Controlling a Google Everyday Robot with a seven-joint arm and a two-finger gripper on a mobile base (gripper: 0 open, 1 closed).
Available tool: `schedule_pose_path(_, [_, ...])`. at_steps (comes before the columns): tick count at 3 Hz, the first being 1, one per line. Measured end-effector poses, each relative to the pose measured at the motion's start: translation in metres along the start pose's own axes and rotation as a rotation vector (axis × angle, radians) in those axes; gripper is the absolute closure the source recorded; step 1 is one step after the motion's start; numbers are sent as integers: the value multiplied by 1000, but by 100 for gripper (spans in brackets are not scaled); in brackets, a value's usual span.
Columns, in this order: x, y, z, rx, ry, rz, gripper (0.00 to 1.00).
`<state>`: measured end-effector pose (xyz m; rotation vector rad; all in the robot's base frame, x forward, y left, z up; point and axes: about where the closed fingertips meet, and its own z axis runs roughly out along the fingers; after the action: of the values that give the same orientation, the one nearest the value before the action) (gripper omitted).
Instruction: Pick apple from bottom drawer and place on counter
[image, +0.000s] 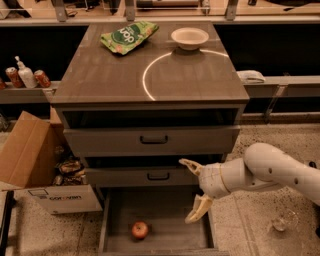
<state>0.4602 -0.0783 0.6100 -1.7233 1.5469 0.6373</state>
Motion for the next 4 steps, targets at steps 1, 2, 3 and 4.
schedule_pose_path(1, [13, 9, 17, -26, -30, 22, 0])
schedule_pose_path(2, [13, 10, 17, -26, -31, 22, 0])
schedule_pose_path(3, [37, 15, 44, -57, -61, 27, 0])
schedule_pose_path(4, [75, 25, 82, -100, -110, 40, 0])
